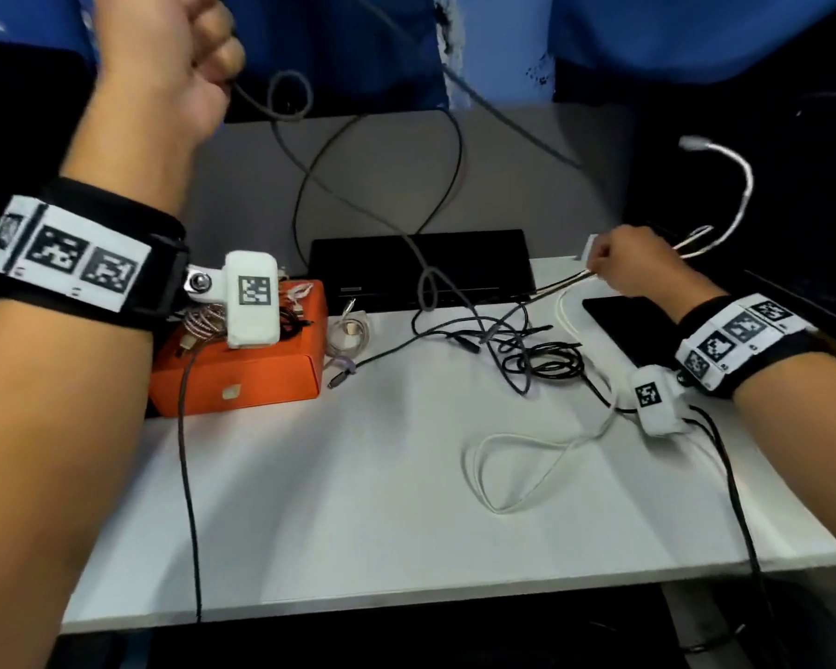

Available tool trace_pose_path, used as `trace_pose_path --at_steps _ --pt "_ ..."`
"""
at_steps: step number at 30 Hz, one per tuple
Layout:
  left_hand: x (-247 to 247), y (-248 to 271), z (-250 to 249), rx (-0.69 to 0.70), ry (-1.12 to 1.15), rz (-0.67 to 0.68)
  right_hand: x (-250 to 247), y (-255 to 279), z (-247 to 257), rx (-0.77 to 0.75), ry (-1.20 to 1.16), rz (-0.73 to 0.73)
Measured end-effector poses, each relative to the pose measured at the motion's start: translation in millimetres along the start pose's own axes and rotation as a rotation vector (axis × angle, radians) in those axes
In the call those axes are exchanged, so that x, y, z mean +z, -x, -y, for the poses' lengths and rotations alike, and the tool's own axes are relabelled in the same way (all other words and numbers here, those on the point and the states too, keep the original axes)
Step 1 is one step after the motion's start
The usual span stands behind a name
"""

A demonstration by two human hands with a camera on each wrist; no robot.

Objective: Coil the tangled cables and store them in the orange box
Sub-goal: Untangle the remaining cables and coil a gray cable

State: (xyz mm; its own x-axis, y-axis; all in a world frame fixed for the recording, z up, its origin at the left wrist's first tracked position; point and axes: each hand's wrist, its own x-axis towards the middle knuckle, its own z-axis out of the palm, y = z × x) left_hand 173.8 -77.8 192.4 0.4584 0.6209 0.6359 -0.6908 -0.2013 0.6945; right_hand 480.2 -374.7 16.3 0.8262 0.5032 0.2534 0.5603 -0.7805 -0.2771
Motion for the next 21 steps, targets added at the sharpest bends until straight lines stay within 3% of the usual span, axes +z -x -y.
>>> trace_pose_path --at_steps 3,6,9,13,16,21 --pt "23 18 8 -0.139 -0.237 0.172 -13 12 17 -0.041 -0.068 -0.063" --pt "47 34 22 -0.257 -0.456 0.243 -20 23 42 -0.172 -0.078 -0.136" --pt "78 50 41 -0.300 -0.641 0.344 -23 31 68 -0.325 -0.076 -0.133" --pt "107 72 69 -0.325 -0.854 0.605 -25 44 96 -0.582 -0.060 -0.103" --pt "114 83 82 -0.275 -0.904 0.762 -25 57 109 -0.695 -0.040 -0.140" --pt "115 94 78 -0.180 -0.729 0.936 -16 57 113 -0.833 -0.008 -0.192"
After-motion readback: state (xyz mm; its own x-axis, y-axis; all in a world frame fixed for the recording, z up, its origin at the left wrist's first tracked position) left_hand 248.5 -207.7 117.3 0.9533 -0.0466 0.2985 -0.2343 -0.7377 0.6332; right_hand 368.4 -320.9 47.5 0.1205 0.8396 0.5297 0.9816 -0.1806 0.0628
